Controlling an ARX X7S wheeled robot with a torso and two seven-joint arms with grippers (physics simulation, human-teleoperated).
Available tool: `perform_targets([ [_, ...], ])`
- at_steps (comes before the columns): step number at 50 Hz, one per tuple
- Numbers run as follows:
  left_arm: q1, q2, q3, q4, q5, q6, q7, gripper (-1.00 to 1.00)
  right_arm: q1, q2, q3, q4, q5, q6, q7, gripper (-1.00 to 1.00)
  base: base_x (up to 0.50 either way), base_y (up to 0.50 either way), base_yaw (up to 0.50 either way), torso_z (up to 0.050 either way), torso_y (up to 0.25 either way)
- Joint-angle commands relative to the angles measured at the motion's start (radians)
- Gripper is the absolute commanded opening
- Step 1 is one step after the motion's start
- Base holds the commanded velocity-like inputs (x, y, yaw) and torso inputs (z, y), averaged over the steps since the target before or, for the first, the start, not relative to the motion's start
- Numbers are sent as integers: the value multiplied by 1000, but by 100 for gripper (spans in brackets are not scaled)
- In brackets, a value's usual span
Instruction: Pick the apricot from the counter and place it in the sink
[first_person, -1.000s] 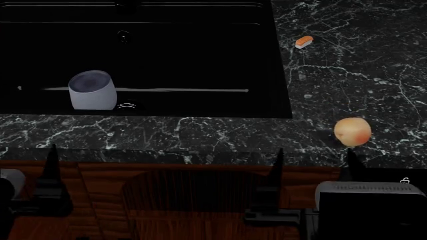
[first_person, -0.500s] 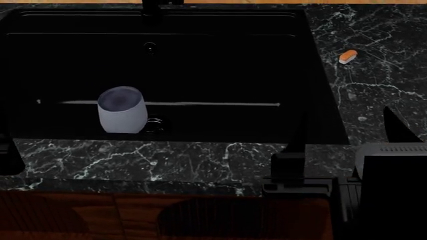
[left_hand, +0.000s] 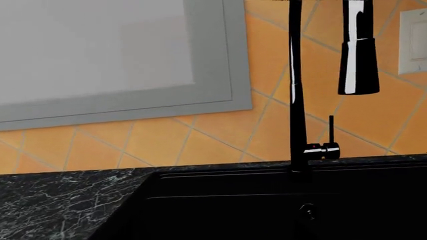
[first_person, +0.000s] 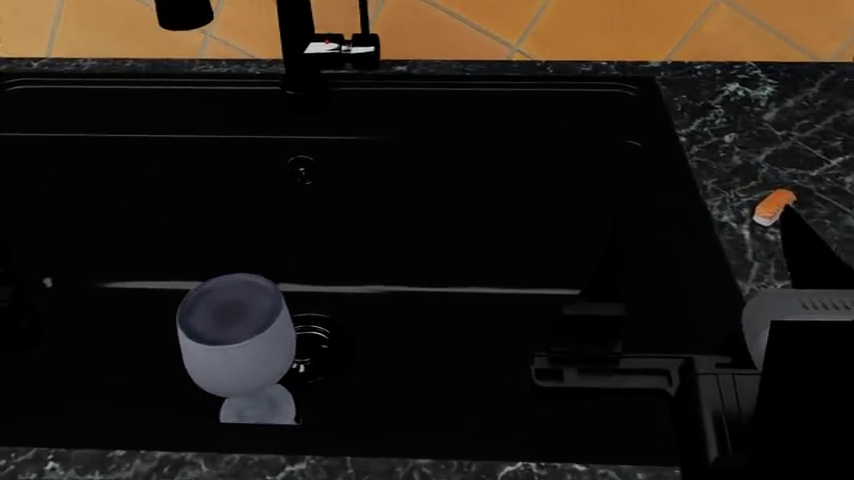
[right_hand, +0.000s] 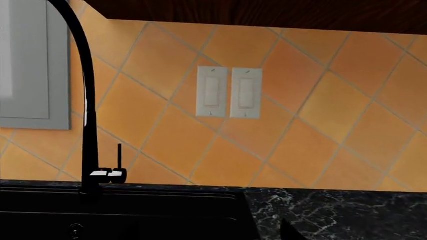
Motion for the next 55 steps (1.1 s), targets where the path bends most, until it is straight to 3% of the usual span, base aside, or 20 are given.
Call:
perform_targets([
  [1,-1,-2,2,9,-6,-11,-5,100,-10,-6,27,-17,27,2,-1,100,461,285,0,0,0],
  [13,5,-5,3,0,-8,-2,-8,100,-20,-4,43,-37,39,48,32,100,113,85,0,0,1],
  [16,4,-9,8,-6,-6,0,-9,100,8,4,64,-65,57,131,58,100,0,0,0,0,0],
  [19,5,-10,13,-24,-2,13,-9,100,87,13,157,-131,115,339,107,100,0,0,0,0,0],
  [21,8,-7,11,-34,-2,20,-8,100,152,63,291,-135,392,451,275,100,0,0,0,0,0],
  [23,12,-8,16,-41,0,29,-8,100,186,155,405,-63,692,497,547,100,0,0,0,0,0],
  [27,22,-9,15,-58,3,49,-5,100,180,405,353,41,1292,336,1147,100,0,0,0,0,0],
  [28,26,-8,15,-64,4,56,-5,100,160,448,357,42,1442,295,1246,100,0,0,0,0,0],
  [31,38,-10,22,-84,12,81,-4,100,72,570,424,23,1585,203,1363,100,0,0,0,0,0],
  [36,62,-7,20,-113,18,122,-2,100,-223,718,607,-22,1643,36,1380,100,0,0,0,0,0],
  [42,82,-9,18,-135,24,151,0,100,-526,806,833,-55,1690,-82,1380,100,0,0,0,0,0],
  [47,86,-10,29,-136,29,150,-5,100,-685,817,1036,-37,1756,-51,1376,100,0,0,0,0,0],
  [55,98,-9,32,-149,28,161,-6,100,-870,829,1232,-10,1826,-58,1376,100,0,0,0,0,0],
])
